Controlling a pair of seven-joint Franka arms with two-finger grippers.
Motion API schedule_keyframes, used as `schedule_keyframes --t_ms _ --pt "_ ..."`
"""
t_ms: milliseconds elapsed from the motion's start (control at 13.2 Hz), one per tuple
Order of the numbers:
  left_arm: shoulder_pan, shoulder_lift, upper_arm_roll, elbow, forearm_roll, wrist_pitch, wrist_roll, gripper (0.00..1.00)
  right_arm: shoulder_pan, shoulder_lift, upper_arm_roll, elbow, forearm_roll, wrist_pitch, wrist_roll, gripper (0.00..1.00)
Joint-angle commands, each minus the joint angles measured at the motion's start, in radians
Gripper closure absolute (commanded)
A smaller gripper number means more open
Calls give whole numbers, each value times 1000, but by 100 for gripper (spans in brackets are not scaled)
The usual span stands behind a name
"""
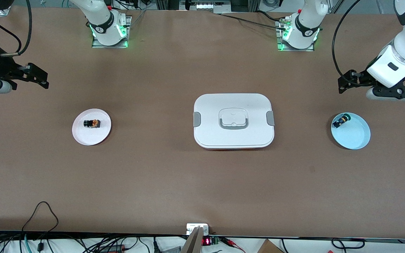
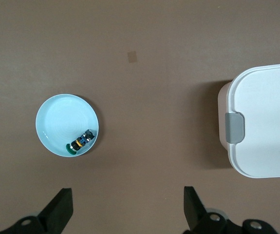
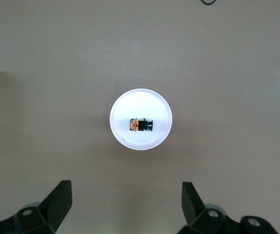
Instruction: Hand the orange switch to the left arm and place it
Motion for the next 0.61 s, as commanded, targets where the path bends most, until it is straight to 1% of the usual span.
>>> schedule_keyframes --t_ms 0,304,532 --pt "10 10 -7 23 -8 -14 4 0 -6 7 1 27 14 -27 -19 0" --pt "10 10 -7 23 -8 -14 4 0 -6 12 1 30 14 -27 -20 0" --pt "10 10 -7 23 -8 -14 4 0 -5 39 1 32 16 -16 -11 0"
